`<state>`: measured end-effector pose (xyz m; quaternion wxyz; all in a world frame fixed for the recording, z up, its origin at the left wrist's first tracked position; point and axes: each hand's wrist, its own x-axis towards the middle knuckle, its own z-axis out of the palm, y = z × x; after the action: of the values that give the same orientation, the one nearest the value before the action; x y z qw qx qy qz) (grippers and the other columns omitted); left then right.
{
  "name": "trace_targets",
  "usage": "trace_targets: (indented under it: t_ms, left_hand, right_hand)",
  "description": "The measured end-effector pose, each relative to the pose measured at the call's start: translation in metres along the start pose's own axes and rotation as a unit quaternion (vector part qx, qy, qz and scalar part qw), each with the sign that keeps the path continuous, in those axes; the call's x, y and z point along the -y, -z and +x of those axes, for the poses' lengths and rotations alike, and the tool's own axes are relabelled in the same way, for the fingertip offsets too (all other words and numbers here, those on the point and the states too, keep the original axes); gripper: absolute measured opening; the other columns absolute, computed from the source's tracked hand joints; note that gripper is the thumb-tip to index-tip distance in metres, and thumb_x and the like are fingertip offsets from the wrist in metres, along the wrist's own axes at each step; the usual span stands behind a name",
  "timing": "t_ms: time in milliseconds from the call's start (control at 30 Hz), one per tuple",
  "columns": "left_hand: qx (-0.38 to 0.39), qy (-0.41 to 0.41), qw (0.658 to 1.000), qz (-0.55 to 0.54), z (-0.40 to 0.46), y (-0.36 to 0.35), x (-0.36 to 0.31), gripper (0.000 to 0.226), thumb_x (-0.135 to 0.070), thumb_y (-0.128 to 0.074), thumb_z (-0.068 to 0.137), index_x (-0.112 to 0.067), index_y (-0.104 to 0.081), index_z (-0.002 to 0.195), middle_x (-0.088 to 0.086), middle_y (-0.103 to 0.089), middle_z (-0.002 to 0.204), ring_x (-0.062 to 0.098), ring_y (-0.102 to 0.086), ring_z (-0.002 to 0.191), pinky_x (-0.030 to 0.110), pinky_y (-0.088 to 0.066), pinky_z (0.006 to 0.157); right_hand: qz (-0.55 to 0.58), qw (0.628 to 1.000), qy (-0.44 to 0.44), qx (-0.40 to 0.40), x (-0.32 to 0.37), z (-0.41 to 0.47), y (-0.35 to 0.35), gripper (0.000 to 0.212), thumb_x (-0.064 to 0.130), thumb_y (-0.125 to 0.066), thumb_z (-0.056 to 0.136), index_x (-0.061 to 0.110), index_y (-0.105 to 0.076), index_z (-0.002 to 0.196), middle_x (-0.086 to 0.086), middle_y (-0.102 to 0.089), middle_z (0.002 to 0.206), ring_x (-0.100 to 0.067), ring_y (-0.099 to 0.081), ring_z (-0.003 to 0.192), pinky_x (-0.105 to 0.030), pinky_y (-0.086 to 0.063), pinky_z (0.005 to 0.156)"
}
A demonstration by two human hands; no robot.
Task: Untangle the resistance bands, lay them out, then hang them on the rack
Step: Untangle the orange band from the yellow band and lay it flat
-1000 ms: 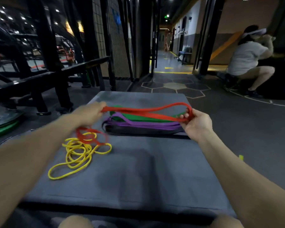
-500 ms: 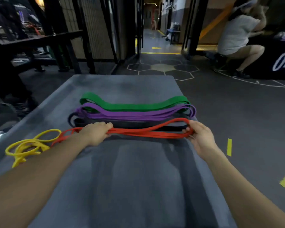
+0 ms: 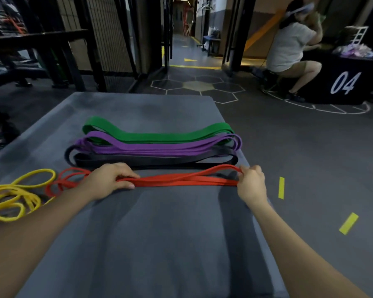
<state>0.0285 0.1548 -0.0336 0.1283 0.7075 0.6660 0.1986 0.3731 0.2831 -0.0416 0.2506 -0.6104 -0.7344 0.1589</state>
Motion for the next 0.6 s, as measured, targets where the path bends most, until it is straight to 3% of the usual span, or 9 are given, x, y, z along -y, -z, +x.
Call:
trace_targets:
  t_ms: [133,233,300,433,600]
  left_hand:
    - [-0.010,0.019,1.000,-0.014,0.005,-0.002,-0.001,0.047,-0.025,-0.071,0.079,-0.069,-0.057,0.071,-0.017,-0.061,0.089,0.004,-0.060,0.088,0.024,-0.045,0.086]
    - [-0.004,0.014,1.000,0.016,0.007,0.003,-0.001,0.014,-0.024,-0.064,0.085,-0.036,-0.071,0.088,-0.009,-0.059,0.092,0.013,-0.060,0.090,0.036,-0.047,0.090]
    - [-0.032,0.013,0.997,0.069,0.009,0.008,0.000,0.019,-0.023,-0.058,0.090,-0.017,-0.070,0.104,-0.004,-0.059,0.099,0.018,-0.059,0.098,0.037,-0.045,0.093]
    - [-0.024,0.030,0.975,0.217,0.005,0.000,-0.003,0.030,-0.025,-0.046,0.096,-0.023,-0.059,0.123,0.001,-0.053,0.118,0.021,-0.051,0.109,0.038,-0.046,0.088]
    - [-0.046,0.066,0.978,0.192,0.001,-0.009,-0.005,0.030,-0.026,-0.047,0.096,-0.026,-0.059,0.123,0.000,-0.052,0.111,0.018,-0.048,0.104,0.036,-0.044,0.089]
  right_hand:
    - [0.060,0.997,-0.026,-0.028,-0.004,0.002,0.003,0.031,0.004,-0.039,0.094,0.007,-0.048,0.124,-0.020,-0.054,0.115,-0.040,-0.052,0.103,-0.041,-0.043,0.080]
    - [0.037,0.998,-0.013,-0.051,-0.002,0.000,0.005,0.020,0.005,-0.040,0.093,0.006,-0.052,0.110,-0.017,-0.057,0.108,-0.037,-0.054,0.093,-0.040,-0.045,0.073]
    - [-0.021,0.998,0.009,-0.062,-0.001,-0.002,0.004,0.017,0.006,-0.042,0.093,0.004,-0.055,0.104,-0.017,-0.055,0.103,-0.037,-0.054,0.090,-0.038,-0.043,0.068]
    - [-0.109,0.989,0.042,-0.092,-0.001,-0.002,-0.001,0.014,0.000,-0.046,0.088,-0.001,-0.059,0.092,-0.015,-0.051,0.094,-0.036,-0.049,0.090,-0.034,-0.032,0.058]
    - [-0.040,0.994,0.036,-0.091,-0.005,-0.001,0.000,0.023,0.001,-0.044,0.089,0.004,-0.064,0.100,-0.014,-0.055,0.097,-0.036,-0.053,0.090,-0.038,-0.044,0.065]
